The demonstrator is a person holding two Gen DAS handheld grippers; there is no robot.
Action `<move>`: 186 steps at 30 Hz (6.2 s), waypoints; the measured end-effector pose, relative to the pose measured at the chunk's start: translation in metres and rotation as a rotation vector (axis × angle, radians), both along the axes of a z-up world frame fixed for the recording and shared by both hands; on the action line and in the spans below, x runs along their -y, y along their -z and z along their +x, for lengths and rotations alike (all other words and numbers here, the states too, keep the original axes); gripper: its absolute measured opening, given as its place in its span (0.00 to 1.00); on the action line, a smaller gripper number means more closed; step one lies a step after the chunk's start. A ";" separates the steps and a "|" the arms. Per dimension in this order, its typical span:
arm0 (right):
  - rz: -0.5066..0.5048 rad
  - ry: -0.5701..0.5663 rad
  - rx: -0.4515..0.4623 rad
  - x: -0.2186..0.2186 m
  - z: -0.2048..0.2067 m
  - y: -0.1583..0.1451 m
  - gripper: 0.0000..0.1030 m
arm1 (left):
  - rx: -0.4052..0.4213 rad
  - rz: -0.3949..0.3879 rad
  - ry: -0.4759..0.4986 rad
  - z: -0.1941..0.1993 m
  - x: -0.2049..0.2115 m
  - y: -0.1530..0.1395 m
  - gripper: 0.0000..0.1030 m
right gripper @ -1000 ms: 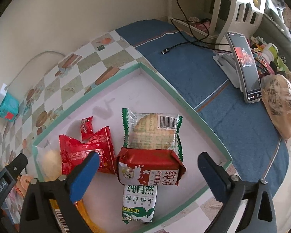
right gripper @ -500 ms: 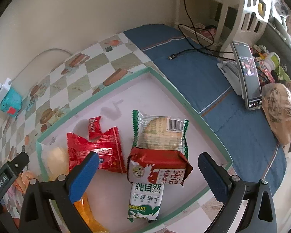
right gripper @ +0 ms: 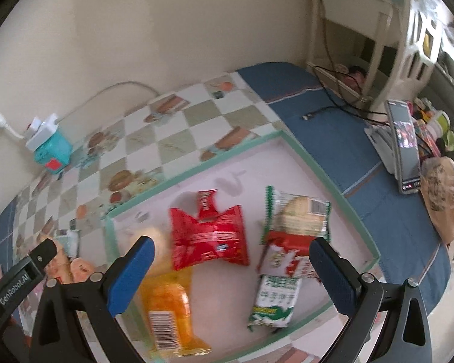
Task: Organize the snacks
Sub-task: 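Move both grippers back from the tray to the snack pile, then grasp the orange-wrapped bread with the right gripper while the left grasps the pink cake, then carry the orange bread and pink cake with both grippers over the tray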
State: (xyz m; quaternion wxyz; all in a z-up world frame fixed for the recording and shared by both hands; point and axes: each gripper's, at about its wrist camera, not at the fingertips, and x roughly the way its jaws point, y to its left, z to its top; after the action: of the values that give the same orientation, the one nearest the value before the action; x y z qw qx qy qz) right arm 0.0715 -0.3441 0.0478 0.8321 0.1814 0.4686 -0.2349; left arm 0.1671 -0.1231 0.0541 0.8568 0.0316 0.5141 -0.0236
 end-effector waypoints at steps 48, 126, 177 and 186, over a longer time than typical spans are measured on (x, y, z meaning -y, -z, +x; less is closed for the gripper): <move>-0.026 -0.462 -0.045 -0.218 0.064 0.040 1.00 | -0.106 -0.114 -0.457 0.011 -0.236 0.043 0.98; 0.105 -0.522 0.058 -0.231 0.099 0.058 0.47 | -0.110 -0.270 -0.429 0.044 -0.208 0.085 0.39; 0.140 -0.218 0.197 -0.070 0.005 -0.013 0.47 | 0.092 -0.162 -0.163 -0.024 -0.066 -0.024 0.39; 0.103 -0.129 0.176 -0.032 0.000 -0.007 0.47 | 0.094 -0.169 -0.078 -0.025 -0.029 -0.029 0.39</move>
State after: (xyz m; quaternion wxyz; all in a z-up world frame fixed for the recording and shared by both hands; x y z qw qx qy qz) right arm 0.0716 -0.3123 0.0552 0.8728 0.2135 0.4160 -0.1397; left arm 0.1425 -0.0937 0.0832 0.8799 -0.0597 0.4704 -0.0317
